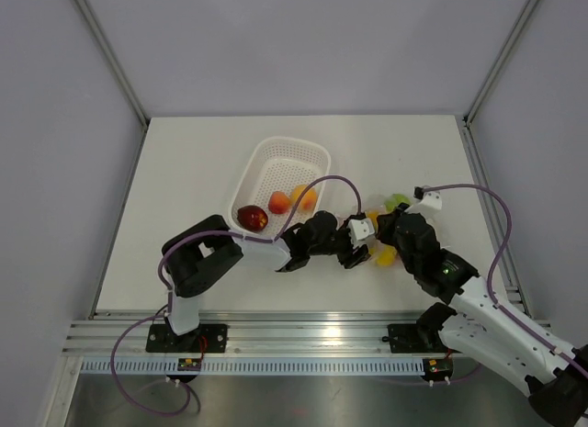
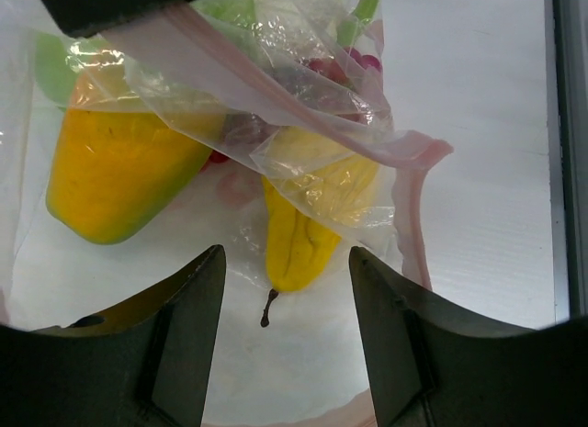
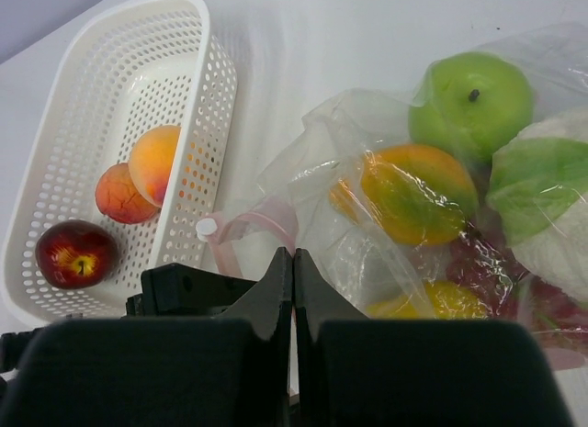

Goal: Open the zip-top bag and remove the fake food
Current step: Pick up the fake fruit from the zipper food storage bag.

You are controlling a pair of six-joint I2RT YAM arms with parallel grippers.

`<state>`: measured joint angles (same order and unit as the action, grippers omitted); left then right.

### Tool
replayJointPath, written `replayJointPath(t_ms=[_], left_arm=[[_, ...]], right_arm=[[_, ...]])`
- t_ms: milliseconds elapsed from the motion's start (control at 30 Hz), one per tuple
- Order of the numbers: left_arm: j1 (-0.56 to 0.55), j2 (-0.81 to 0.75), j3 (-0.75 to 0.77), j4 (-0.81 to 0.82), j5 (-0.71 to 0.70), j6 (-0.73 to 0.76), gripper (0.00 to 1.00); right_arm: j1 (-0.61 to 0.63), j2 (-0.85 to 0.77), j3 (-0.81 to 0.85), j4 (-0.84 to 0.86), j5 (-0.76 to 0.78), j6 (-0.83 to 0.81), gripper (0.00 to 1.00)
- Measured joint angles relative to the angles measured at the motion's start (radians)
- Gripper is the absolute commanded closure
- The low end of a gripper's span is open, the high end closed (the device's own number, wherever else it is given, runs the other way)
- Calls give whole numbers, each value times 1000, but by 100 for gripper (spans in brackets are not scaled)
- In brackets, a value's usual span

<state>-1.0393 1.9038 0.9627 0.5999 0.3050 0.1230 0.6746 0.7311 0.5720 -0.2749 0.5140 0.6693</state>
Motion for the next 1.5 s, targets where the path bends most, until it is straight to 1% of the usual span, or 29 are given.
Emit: replayJointPath(t_ms=[167,200,233,267,300,333,467,600,833,1067,1200,1333,1500], left_arm=[[0,34,28,-28,5,2,41],[0,44,33,-33,5,3,41],[0,50,36,-37,5,4,41],[0,56,37,-39,4,5,41],[0,60,37,-41,4,6,41],[0,61,37,-45,5,4,41],[6,61,39,-49,4,8,41],[3,61,39,-49,11,12,41],[-3,61,39,-49,39,30,42],[-18,71,42,-56,59,56,42],[-30,85,55,-76,68,76,42],[-43,95,63,-89,79,98,42],[-56,97,67,-93,83,114,42]], right_arm=[[1,-49,-28,-14,-22,24,100],[1,-61,-33,-16,-29,28,97],[2,-74,-37,-22,-37,31,93],[2,-86,-42,-28,-41,33,86],[2,-97,-45,-35,-45,36,64],[2,-107,-46,-45,-45,39,58],[0,-139,-51,-97,-33,31,52],[0,-158,-49,-137,-2,57,51],[0,-137,-27,-230,101,153,60],[-19,-80,-24,-266,119,238,61],[-133,-40,-27,-257,56,252,60],[-276,24,-32,-238,-57,255,60],[-327,105,-42,-216,-187,280,62]])
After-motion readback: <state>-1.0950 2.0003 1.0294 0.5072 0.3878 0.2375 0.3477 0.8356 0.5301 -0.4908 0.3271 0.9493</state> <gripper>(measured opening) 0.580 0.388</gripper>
